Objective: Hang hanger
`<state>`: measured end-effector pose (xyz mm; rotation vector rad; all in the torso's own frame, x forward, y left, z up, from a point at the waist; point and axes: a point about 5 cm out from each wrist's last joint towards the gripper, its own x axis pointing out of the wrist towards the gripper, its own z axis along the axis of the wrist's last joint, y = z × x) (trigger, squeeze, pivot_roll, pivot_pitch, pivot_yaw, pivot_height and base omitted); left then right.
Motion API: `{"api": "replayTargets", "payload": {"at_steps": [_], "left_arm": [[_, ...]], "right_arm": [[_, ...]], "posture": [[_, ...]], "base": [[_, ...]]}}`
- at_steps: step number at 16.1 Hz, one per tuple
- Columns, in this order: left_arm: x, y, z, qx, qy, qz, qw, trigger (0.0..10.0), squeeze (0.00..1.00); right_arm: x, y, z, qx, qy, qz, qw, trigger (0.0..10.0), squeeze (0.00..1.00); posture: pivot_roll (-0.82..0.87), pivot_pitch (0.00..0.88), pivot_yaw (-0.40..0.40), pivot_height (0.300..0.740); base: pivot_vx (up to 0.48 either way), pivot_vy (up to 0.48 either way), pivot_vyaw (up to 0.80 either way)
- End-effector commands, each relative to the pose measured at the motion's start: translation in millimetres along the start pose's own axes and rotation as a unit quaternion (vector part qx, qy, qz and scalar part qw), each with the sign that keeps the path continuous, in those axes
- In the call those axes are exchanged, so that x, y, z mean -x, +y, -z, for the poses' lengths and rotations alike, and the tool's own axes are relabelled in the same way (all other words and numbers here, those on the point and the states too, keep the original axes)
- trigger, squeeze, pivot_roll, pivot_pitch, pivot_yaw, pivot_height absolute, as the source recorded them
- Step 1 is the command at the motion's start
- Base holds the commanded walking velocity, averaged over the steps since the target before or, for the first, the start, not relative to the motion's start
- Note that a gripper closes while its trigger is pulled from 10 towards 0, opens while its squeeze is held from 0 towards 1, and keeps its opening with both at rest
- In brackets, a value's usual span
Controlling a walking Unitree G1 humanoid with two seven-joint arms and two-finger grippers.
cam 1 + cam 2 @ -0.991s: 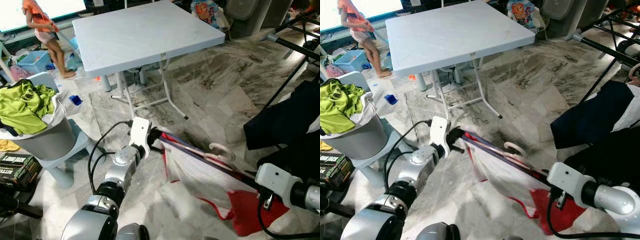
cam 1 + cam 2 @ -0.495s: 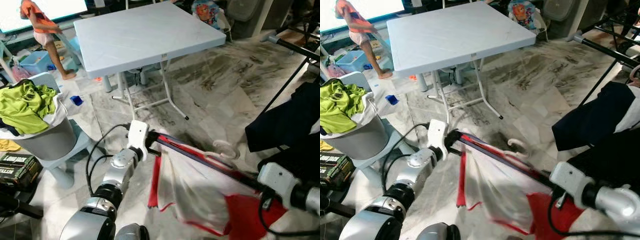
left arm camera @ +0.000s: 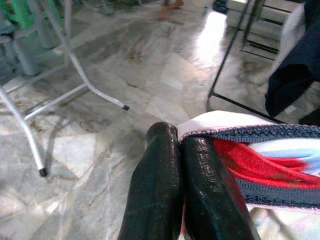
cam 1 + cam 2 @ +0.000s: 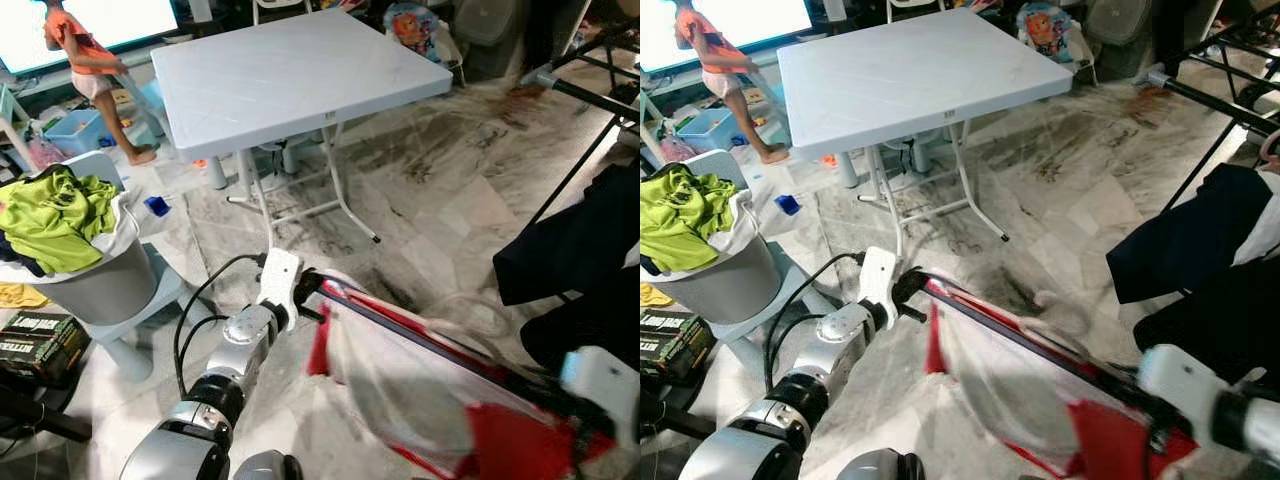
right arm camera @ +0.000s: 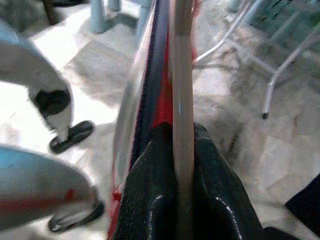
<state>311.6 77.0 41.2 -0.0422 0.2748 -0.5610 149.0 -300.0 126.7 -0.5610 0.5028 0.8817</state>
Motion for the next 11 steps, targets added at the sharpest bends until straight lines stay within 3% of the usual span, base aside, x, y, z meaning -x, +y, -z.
{"api": "replayTargets", "payload": {"at_steps": [1, 3, 7, 9, 11], "left_arm": [[41.4, 94.4, -19, 0.002, -0.027, -0.205, 0.978, 0.0, 0.0], [39.0, 91.7, -18, 0.003, -0.024, -0.202, 0.979, 0.0, 0.0], [33.4, 82.4, -15, 0.009, -0.021, -0.186, 0.982, 0.0, 0.0], [27.3, 76.9, -22, 0.007, -0.035, -0.175, 0.984, 0.0, 0.0], [20.8, 70.0, -33, -0.004, -0.061, -0.162, 0.985, 0.0, 0.0]], "right_arm": [[49.3, -17.0, 29, -0.032, 0.136, 0.031, 0.99, 10.0, 0.0], [56.2, -23.5, 28, -0.023, 0.144, 0.036, 0.989, 10.0, 0.0], [47.7, -39.2, 4, -0.017, 0.082, 0.073, 0.994, 10.0, 0.0], [24.0, -29.5, 6, 0.006, 0.094, 0.052, 0.994, 10.0, 0.0], [-3.3, -3.7, 13, 0.008, 0.114, -0.007, 0.993, 10.0, 0.0]], "posture": [[-0.19, 0.0, 0.12, 0.74], [-0.19, 0.0, 0.121, 0.74], [-0.2, 0.0, 0.119, 0.74], [-0.19, 0.0, 0.107, 0.74], [-0.18, 0.0, 0.097, 0.74]], "base": [[0.0, 0.0, 0.0], [0.0, 0.0, 0.0], [0.0, 0.0, 0.0], [0.0, 0.0, 0.0], [0.0, 0.0, 0.0]]}}
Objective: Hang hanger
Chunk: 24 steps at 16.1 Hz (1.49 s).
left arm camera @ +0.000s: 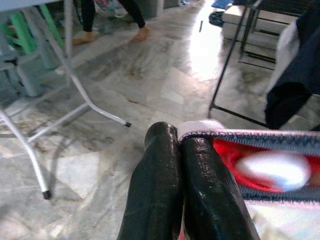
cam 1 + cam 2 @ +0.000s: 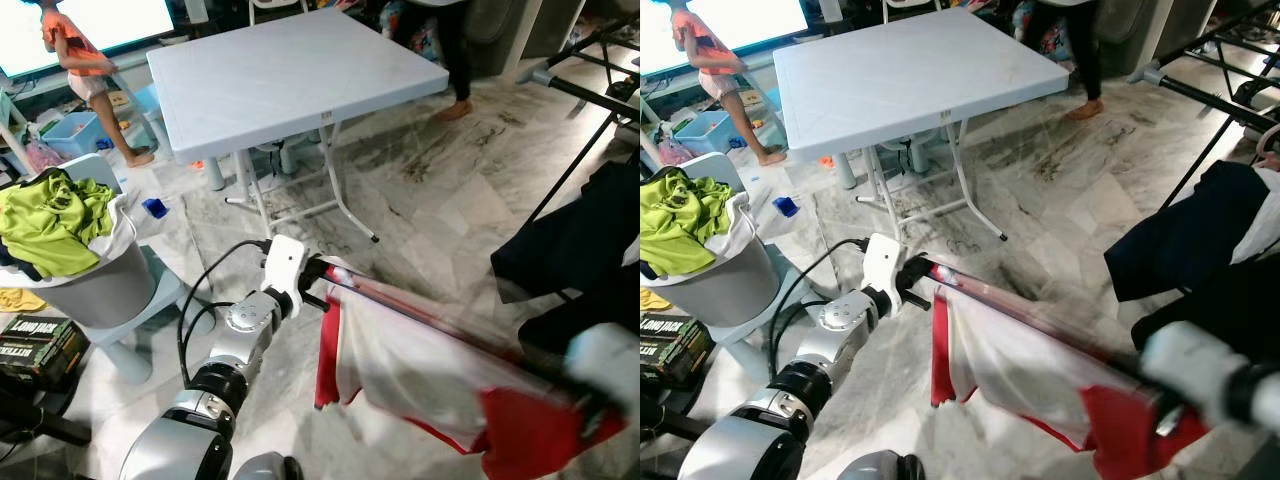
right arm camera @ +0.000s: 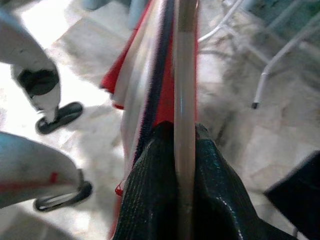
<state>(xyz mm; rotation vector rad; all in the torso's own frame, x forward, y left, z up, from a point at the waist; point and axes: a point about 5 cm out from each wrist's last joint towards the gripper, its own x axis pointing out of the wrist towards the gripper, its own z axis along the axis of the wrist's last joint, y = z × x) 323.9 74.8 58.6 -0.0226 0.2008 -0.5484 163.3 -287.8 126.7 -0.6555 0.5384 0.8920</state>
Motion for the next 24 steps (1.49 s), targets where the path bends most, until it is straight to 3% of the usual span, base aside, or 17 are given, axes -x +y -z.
{"api": "replayTargets", "payload": {"at_steps": [1, 3, 5, 9, 12, 15, 17, 19, 21, 24], "left_arm": [[23.9, 66.1, -16, 0.003, -0.036, -0.15, 0.988, 0.0, 0.0], [21.5, 63.6, -24, -0.008, -0.051, -0.142, 0.989, 0.0, 0.0], [18.2, 59.6, -30, -0.011, -0.065, -0.13, 0.989, 0.0, 0.0], [13.1, 46.8, -35, -0.017, -0.083, -0.092, 0.992, 0.0, 0.0], [12.4, 43.7, -33, -0.018, -0.081, -0.085, 0.993, 0.0, 0.0], [17.6, 52.5, -28, -0.023, -0.067, -0.1, 0.992, 0.0, 0.0], [20.2, 57.5, -25, -0.025, -0.058, -0.107, 0.992, 0.0, 0.0], [19.7, 57.4, -23, -0.025, -0.051, -0.105, 0.993, 0.0, 0.0], [17.5, 55.2, -23, -0.026, -0.049, -0.102, 0.993, 0.0, 0.0], [17.3, 54.4, -19, -0.027, -0.035, -0.102, 0.994, 0.0, 0.0]], "right_arm": [[2.8, 13.4, 27, -0.027, 0.084, -0.03, 0.996, 10.0, 0.0], [-9.8, 24.9, 34, -0.022, 0.11, -0.051, 0.992, 10.0, 0.0], [-20.4, 24.3, 47, -0.025, 0.164, -0.026, 0.986, 10.0, 0.0], [-26.0, 43.1, 58, 0.02, 0.226, -0.078, 0.971, 10.0, 0.0], [-21.5, 45.4, 65, 0.042, 0.257, -0.104, 0.96, 10.0, 0.0], [16.1, 27.4, 77, 0.025, 0.305, -0.07, 0.949, 10.0, 0.0], [56.3, 11.1, 80, -0.012, 0.322, -0.03, 0.946, 10.0, 0.0], [86.7, -2.3, 66, -0.036, 0.309, -0.007, 0.95, 10.0, 0.0], [98.7, -13.0, 52, -0.044, 0.277, -0.001, 0.96, 10.0, 0.0], [92.5, -36.0, 22, -0.033, 0.184, 0.045, 0.981, 10.0, 0.0]], "posture": [[-0.18, 0.0, 0.095, 0.74], [-0.17, 0.0, 0.095, 0.74], [-0.17, 0.0, 0.096, 0.74], [-0.17, 0.0, 0.093, 0.74], [-0.17, 0.0, 0.092, 0.74], [-0.17, 0.0, 0.094, 0.74], [-0.19, 0.0, 0.107, 0.74], [-0.21, 0.0, 0.114, 0.74], [-0.21, 0.0, 0.117, 0.74], [-0.21, 0.0, 0.115, 0.74]], "base": [[0.0, 0.0, 0.0], [0.0, 0.0, 0.0], [0.0, 0.0, 0.0], [0.0, 0.0, 0.0], [0.0, 0.0, 0.0], [0.0, 0.0, 0.0], [0.0, 0.0, 0.0], [0.0, 0.0, 0.0], [0.0, 0.0, 0.0], [0.0, 0.0, 0.0]]}}
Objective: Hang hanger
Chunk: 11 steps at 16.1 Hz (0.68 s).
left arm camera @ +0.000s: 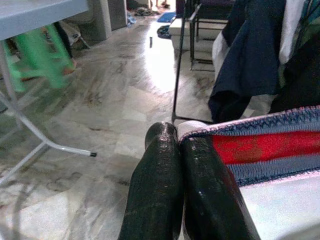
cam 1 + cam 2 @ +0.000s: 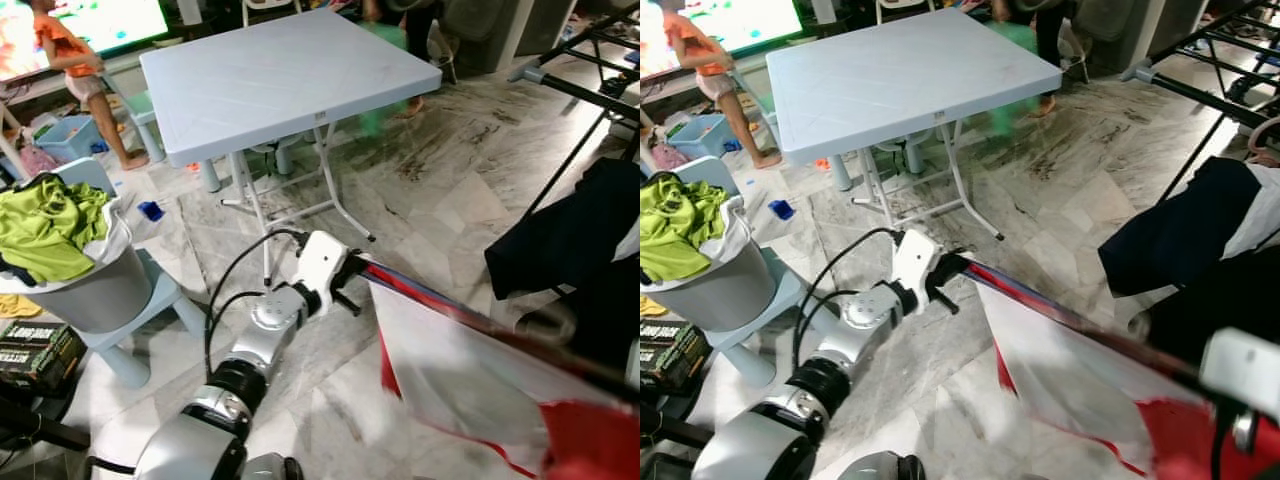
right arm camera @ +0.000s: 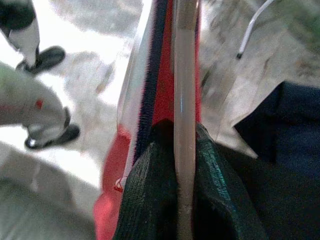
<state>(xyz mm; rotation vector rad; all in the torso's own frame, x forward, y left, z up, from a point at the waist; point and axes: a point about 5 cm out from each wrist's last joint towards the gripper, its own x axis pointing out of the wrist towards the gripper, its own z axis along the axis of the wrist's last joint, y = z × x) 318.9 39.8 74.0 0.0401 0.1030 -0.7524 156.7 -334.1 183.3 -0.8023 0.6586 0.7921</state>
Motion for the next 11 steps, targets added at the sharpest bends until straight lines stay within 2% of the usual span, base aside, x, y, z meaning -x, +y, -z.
{"api": "replayTargets", "payload": {"at_steps": [1, 4, 6, 7, 8, 9, 11], "left_arm": [[45.3, 78.2, 7, 0.021, 0.016, -0.196, 0.98, 0.0, 0.0], [42.1, 73.7, 6, 0.024, 0.008, -0.193, 0.981, 0.0, 0.0], [40.2, 71.6, 5, 0.025, 0.005, -0.191, 0.981, 0.0, 0.0], [41.6, 73.5, 5, 0.024, 0.006, -0.196, 0.98, 0.0, 0.0], [43.1, 75.2, 6, 0.024, 0.007, -0.199, 0.98, 0.0, 0.0], [44.8, 76.9, 7, 0.025, 0.01, -0.202, 0.979, 0.0, 0.0], [46.0, 77.9, 9, 0.035, 0.012, -0.209, 0.977, 0.0, 0.0]], "right_arm": [[12.6, -10.1, 9, -0.054, 0.019, 0.017, 0.998, 10.0, 0.0], [-16.4, -8.8, -8, -0.037, -0.036, 0.037, 0.998, 10.0, 0.0], [-34.1, -1.2, -18, -0.049, -0.077, 0.03, 0.995, 10.0, 0.0], [-38.1, 5.6, -24, -0.068, -0.109, 0.012, 0.992, 10.0, 0.0], [-36.5, 6.1, -24, -0.072, -0.115, 0.01, 0.991, 10.0, 0.0], [-34.3, 3.4, -23, -0.078, -0.12, 0.018, 0.99, 10.0, 0.0], [-29.9, -10.5, -30, -0.124, -0.176, 0.059, 0.975, 10.0, 0.0]], "posture": [[-0.2, 0.0, 0.109, 0.74], [-0.2, 0.0, 0.102, 0.74], [-0.19, 0.0, 0.099, 0.74], [-0.19, 0.0, 0.099, 0.74], [-0.19, 0.0, 0.099, 0.74], [-0.19, 0.0, 0.099, 0.74], [-0.19, 0.0, 0.099, 0.74]], "base": [[0.0, 0.0, 0.0], [0.0, 0.0, 0.0], [0.0, 0.0, 0.0], [0.0, 0.0, 0.0], [0.0, 0.0, 0.0], [0.0, 0.0, 0.0], [0.0, 0.0, 0.0]]}}
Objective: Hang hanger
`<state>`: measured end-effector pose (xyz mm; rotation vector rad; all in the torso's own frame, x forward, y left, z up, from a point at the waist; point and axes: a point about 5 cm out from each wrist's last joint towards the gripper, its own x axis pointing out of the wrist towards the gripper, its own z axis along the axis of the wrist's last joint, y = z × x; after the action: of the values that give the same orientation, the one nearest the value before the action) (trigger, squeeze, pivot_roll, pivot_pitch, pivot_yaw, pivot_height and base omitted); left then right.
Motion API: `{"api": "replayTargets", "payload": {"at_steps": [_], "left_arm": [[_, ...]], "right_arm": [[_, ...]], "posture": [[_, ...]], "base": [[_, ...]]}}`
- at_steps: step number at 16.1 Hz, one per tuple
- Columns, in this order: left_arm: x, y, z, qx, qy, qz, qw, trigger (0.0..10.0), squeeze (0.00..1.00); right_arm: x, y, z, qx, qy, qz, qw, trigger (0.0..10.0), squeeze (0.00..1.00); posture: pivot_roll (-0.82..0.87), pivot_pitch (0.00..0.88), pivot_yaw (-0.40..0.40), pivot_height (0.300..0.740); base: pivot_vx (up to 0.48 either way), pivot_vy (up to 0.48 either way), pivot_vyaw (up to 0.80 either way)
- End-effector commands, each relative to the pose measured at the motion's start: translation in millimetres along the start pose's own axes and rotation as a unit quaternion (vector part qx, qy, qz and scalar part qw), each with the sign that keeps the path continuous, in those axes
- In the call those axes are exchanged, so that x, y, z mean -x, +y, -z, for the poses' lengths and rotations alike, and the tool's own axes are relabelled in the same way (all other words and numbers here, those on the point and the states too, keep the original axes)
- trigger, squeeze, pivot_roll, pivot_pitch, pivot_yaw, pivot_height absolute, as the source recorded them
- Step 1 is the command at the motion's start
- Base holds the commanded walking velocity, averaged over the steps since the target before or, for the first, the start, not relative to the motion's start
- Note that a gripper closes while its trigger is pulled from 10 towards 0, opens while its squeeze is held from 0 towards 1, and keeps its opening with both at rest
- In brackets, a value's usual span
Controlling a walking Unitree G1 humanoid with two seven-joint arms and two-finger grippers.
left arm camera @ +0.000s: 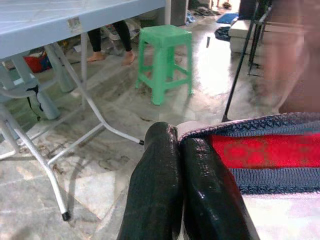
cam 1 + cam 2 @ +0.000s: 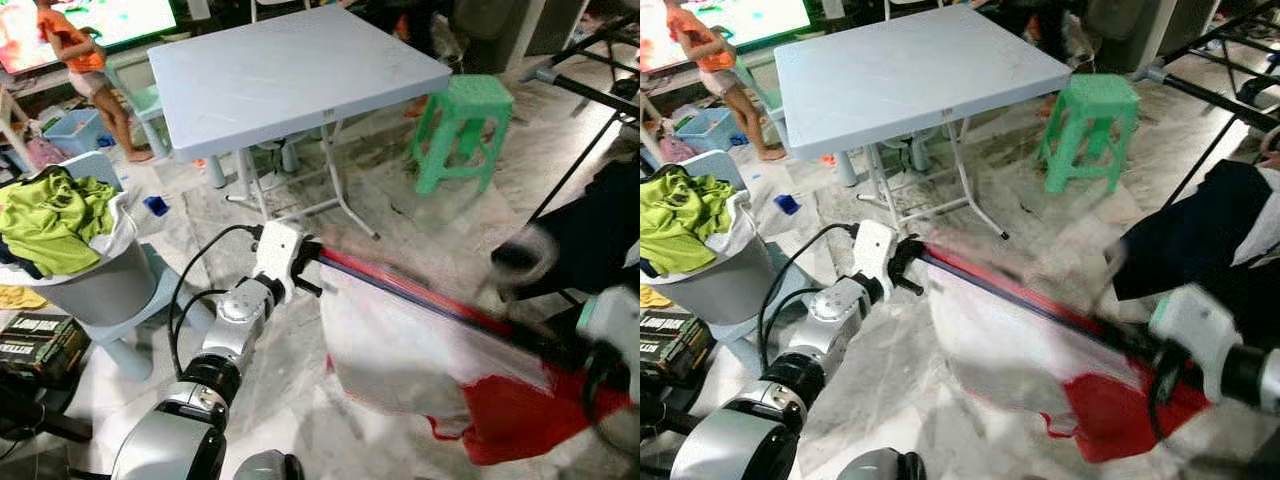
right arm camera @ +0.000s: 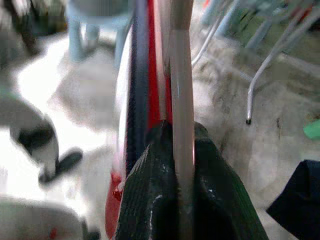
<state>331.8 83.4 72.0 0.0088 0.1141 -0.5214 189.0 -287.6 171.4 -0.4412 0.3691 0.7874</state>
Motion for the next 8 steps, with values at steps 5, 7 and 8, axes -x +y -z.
{"api": "replayTargets", "payload": {"at_steps": [5, 7, 8], "left_arm": [[11.8, 31.2, 2, 0.02, 0.002, -0.088, 0.996, 0.0, 0.0], [12.6, 30.6, 3, 0.024, -0.004, -0.09, 0.996, 0.0, 0.0], [12.5, 29.6, 3, 0.031, -0.006, -0.089, 0.996, 0.0, 0.0]], "right_arm": [[-4.4, -21.3, -12, -0.08, -0.106, 0.113, 0.985, 10.0, 0.0], [-14.4, -24.8, -16, -0.097, -0.133, 0.153, 0.974, 10.0, 0.0], [-19.3, -27.8, -19, -0.107, -0.148, 0.174, 0.968, 10.0, 0.0]], "posture": [[-0.2, 0.0, 0.096, 0.74], [-0.19, 0.0, 0.095, 0.74], [-0.2, 0.0, 0.095, 0.74]], "base": [[0.0, 0.0, 0.0], [0.0, 0.0, 0.0], [0.0, 0.0, 0.0]]}}
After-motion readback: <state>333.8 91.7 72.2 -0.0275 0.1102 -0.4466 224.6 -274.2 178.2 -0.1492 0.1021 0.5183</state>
